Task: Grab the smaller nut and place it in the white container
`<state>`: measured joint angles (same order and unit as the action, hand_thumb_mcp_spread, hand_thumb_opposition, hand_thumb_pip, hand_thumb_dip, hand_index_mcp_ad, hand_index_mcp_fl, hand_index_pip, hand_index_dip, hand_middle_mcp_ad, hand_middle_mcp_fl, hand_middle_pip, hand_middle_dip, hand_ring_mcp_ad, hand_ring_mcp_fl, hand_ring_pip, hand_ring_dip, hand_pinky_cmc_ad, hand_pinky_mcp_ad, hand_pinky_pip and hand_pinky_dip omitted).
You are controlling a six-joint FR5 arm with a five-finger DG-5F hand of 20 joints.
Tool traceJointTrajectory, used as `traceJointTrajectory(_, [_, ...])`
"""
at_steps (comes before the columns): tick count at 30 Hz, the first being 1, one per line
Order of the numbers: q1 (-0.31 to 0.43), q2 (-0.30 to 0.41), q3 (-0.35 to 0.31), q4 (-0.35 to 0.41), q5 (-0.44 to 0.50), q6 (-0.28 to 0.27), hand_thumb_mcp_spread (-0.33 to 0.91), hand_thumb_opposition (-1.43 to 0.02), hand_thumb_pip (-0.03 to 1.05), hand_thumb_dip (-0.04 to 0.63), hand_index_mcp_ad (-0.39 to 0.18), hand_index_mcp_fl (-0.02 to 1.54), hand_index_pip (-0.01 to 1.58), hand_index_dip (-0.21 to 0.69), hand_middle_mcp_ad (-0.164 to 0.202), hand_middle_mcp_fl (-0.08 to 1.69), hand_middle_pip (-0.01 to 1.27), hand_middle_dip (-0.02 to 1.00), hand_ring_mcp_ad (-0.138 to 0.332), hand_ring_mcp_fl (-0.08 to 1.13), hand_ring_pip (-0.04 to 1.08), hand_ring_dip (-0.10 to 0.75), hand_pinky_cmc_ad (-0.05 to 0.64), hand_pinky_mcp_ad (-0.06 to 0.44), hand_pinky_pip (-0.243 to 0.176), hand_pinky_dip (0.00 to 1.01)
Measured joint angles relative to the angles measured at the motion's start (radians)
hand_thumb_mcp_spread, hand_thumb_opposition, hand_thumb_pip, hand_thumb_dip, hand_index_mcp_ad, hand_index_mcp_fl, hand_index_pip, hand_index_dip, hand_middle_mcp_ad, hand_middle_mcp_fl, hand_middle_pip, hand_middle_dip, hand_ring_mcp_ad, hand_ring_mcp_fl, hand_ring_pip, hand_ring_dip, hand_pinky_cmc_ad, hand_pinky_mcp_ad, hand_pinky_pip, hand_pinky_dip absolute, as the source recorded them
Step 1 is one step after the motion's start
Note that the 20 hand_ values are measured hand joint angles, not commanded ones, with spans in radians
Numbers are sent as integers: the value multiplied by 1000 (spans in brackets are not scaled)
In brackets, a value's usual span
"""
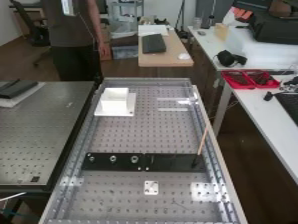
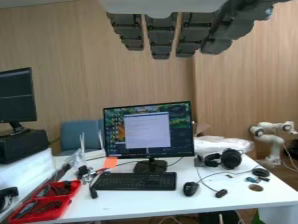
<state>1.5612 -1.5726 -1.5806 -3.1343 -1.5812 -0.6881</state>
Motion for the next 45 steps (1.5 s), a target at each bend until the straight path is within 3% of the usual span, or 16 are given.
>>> traceJointTrajectory(5, [2, 0, -5, 3, 2, -2, -21, -5, 9, 7, 23, 5, 5, 12, 75, 19, 19, 28, 66, 0, 14, 16, 31, 37, -10, 17])
traceJointTrajectory(6, [2, 0, -6, 3, 3, -4, 3, -37, 47, 7, 24, 5, 5, 19, 63, 10, 21, 31, 68, 0, 16, 16, 37, 40, -10, 23])
traceJointTrajectory(8, [3, 0, -7, 3, 4, -5, 120, -192, 255, 30, 12, 9, 19, 35, 63, 9, 56, 51, 68, 0, 24, 21, 47, 68, -12, 51])
traceJointTrajectory(9, [3, 1, -9, 3, 5, -5, 192, -290, 335, 45, -3, 5, 24, 54, 65, 5, 80, 87, 75, 5, 24, 26, 82, 101, -10, 72])
traceJointTrajectory(12, [4, 3, -11, 5, 7, -7, 232, -489, 330, 54, -54, 9, 54, 110, 63, 7, 98, 169, 87, 7, 58, 52, 176, 183, -24, 141])
traceJointTrajectory(15, [4, 3, -14, 5, 8, -9, 244, -590, 328, 54, -68, 5, 52, 140, 63, 10, 122, 215, 134, 2, 77, 68, 258, 241, -49, 171])
traceJointTrajectory(19, [4, 4, -18, 7, 8, -9, 248, -656, 326, 51, -66, 9, 66, 152, 66, 3, 126, 255, 159, 2, 73, 86, 309, 281, -59, 204])
traceJointTrajectory(31, [8, 10, -35, 16, 22, -29, 244, -710, 358, 51, -70, 38, 79, 185, 70, 12, 138, 286, 173, 2, 96, 93, 375, 305, -75, 229])
traceJointTrajectory(45, [28, 3, -54, 37, 52, -42, 250, -730, 391, 51, -70, 37, 79, 185, 70, 9, 140, 286, 175, 2, 96, 91, 377, 305, -75, 229])
